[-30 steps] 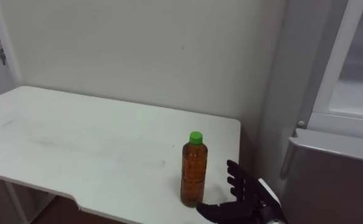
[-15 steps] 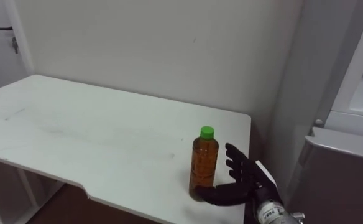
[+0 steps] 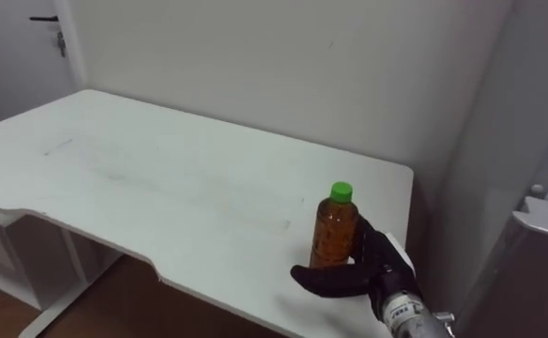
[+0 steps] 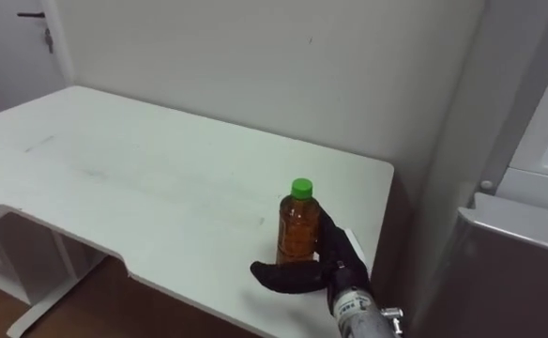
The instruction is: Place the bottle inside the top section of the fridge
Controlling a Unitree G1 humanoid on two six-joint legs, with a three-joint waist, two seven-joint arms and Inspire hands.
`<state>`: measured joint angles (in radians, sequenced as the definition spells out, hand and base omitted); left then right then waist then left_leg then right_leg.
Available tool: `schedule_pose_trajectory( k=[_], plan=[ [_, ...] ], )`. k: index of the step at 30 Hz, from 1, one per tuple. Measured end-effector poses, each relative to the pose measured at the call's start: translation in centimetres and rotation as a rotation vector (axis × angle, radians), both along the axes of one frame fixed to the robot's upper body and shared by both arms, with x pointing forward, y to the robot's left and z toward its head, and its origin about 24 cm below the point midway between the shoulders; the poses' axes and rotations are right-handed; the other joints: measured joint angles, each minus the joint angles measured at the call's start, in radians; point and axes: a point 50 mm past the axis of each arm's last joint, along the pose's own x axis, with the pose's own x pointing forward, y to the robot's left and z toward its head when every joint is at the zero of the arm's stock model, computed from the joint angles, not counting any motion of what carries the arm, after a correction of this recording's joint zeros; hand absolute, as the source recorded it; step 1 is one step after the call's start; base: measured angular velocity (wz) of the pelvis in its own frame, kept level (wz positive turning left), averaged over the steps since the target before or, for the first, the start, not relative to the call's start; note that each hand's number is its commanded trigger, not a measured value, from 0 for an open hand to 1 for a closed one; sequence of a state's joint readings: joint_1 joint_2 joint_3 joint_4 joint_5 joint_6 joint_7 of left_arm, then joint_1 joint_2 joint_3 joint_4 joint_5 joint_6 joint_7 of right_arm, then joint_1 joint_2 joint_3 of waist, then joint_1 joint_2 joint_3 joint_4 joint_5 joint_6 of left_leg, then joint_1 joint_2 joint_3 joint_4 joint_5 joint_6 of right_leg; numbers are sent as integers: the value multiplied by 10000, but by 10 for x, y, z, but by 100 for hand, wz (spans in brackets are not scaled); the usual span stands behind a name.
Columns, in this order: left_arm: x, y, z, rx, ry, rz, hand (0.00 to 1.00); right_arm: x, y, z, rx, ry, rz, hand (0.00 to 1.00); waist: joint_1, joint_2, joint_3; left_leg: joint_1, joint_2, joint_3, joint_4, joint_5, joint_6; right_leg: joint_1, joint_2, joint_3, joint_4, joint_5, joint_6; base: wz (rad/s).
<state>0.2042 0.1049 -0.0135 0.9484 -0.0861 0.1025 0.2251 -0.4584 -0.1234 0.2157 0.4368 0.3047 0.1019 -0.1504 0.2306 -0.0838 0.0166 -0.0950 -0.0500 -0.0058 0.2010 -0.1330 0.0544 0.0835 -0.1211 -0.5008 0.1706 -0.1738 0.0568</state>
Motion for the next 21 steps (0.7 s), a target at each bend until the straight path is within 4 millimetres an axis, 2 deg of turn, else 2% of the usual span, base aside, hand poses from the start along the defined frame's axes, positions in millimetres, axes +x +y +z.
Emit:
schedule_pose_trajectory(
  k=[2, 3, 7, 10, 12, 16, 21],
  plan=[
    [0, 0, 0, 14, -25, -6, 0, 2, 1, -3, -37, 180, 33, 0, -5, -17, 8, -12, -4, -17, 2, 1, -2, -1, -1, -34, 1, 0, 0, 4],
    [1, 1, 1, 55, -51, -6, 0, 2, 0, -6, -8, 332, -11, 0, -10, -46, 13, -71, -9, -71, 24, 5, -8, -7, -4, -215, 2, 0, 0, 11],
    [0, 3, 1, 131, -5, 100, 0, 2, -3, -17, 56, 905, -206, 0, 107, -213, 12, -185, -16, -130, 46, 27, -24, -131, 2, -238, 10, 0, -1, 5],
    [-1, 5, 0, 214, 103, 104, 0, 4, -7, -24, -19, 1238, -448, 0, 224, -314, 65, -301, -24, -202, 55, 45, -32, -190, -1, -338, 10, 0, -1, 5],
    [1, 6, 0, 339, 122, -39, 0, 7, -7, -21, -60, 1100, -561, 0, 225, -419, 39, -464, -26, -275, 74, 86, -48, -339, 0, -513, 23, 2, -3, 12],
    [5, 5, 1, 373, 46, -171, 0, 14, -8, -16, -220, 951, -814, 0, 224, -438, 64, -736, -35, -377, 216, 101, -47, -492, 5, -700, 24, 20, -33, 8],
    [7, 6, 0, 376, 123, -267, 0, 14, -11, -19, 31, 926, -1067, 0, 240, -409, 112, -787, -46, -459, 229, 105, -44, -507, 0, -775, 28, 25, -41, 5]
  ],
)
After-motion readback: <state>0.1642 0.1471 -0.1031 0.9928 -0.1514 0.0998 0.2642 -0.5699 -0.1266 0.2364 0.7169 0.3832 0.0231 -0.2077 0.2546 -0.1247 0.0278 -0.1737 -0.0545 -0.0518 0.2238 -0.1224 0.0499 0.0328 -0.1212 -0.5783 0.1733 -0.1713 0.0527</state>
